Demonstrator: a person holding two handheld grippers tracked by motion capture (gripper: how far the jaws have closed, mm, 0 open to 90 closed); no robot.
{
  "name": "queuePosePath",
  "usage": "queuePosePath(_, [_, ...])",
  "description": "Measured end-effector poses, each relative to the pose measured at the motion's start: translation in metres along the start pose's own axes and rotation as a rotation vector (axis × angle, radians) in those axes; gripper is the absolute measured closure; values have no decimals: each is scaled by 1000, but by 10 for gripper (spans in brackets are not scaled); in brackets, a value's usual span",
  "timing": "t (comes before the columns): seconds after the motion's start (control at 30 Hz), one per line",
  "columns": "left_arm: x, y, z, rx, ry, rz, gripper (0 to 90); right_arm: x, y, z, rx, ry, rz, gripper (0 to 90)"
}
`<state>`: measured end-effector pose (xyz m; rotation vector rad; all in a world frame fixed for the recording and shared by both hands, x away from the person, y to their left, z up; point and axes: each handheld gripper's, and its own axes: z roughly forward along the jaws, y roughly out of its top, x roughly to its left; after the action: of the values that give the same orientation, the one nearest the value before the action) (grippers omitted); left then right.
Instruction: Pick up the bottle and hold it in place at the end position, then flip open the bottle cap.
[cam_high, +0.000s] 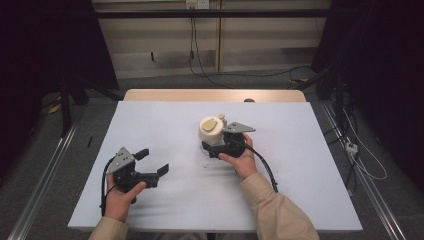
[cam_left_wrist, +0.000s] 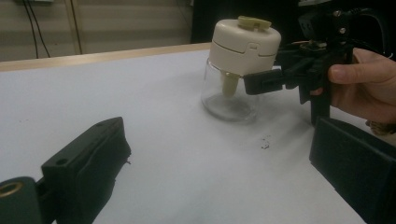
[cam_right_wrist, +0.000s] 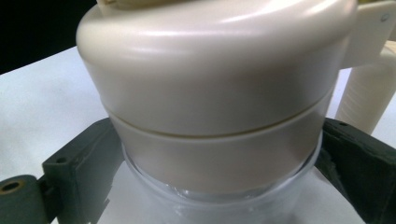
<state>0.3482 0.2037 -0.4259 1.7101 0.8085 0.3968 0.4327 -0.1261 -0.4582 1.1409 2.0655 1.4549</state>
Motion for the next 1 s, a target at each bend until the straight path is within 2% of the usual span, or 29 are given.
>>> queuePosePath(0.2, [-4,7,9,33,-11,11,42,0,-2,-2,-1,-1,-1,49])
queuePosePath(0.53, [-6,19,24,62,-21,-29,56,0,-1,-6,-13,3,-2,62])
queuePosePath(0.63, [-7,24,29,62,-31,-31,121,0,-1,-6,-17,4,-7,66])
queuePosePath(0.7, [-7,28,34,82,-10,-26,157,0,-2,-7,-14,4,-4,68])
queuePosePath(0.77, [-6,31,38,84,-30,-37,178,0,-2,-8,-13,3,-12,72])
queuePosePath(0.83, [-6,34,41,95,-45,-51,281,0,-1,-9,-19,2,-7,76])
queuePosePath(0.87, [-6,36,43,92,-51,-62,304,0,0,-9,-23,1,-10,77])
queuePosePath(0.93, [-8,40,45,103,-54,-59,416,0,0,-9,-24,1,-12,77])
queuePosePath(1.0, [-9,44,49,110,-59,-55,487,0,0,-9,-25,2,-10,75])
